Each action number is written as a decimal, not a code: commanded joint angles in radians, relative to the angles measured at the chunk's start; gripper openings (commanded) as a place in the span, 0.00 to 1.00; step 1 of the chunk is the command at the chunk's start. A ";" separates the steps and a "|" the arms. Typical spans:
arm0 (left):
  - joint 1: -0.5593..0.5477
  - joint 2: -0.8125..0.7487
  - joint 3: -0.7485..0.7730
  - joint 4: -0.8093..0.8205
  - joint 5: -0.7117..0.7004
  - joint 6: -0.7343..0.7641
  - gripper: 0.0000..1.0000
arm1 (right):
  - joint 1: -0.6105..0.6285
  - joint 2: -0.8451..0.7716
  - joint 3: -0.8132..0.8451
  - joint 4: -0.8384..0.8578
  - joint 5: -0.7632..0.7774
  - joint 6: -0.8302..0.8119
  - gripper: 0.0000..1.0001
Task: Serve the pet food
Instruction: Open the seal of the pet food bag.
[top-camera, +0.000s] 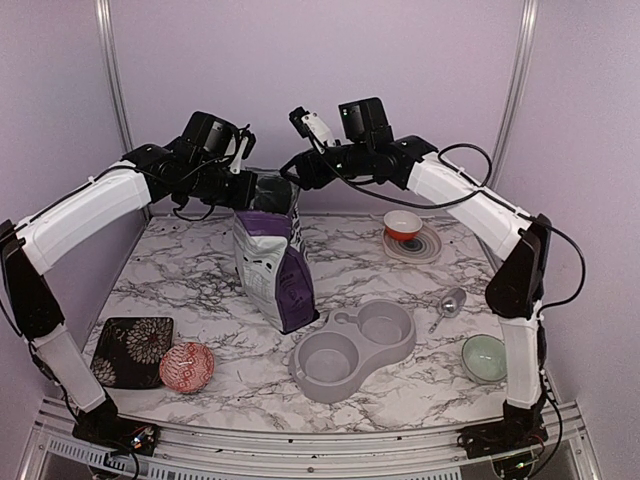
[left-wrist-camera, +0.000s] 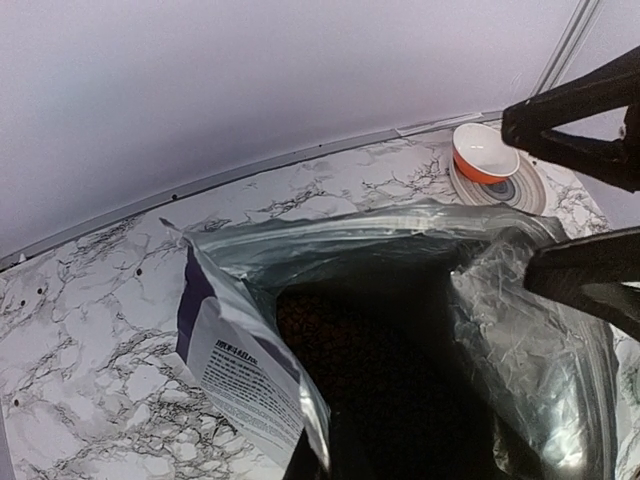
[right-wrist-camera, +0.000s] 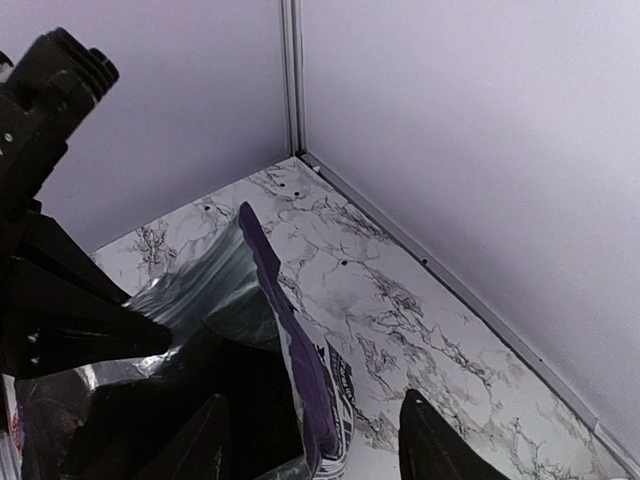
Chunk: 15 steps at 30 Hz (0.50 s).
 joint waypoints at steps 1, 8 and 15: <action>-0.008 -0.077 0.016 0.149 0.013 0.043 0.00 | 0.002 0.028 0.051 0.036 -0.017 0.031 0.52; -0.008 -0.140 -0.053 0.158 -0.047 0.028 0.00 | 0.009 0.054 0.050 0.031 0.047 0.041 0.31; -0.008 -0.159 -0.073 0.157 -0.080 0.023 0.00 | 0.031 0.076 0.037 0.021 0.090 0.038 0.05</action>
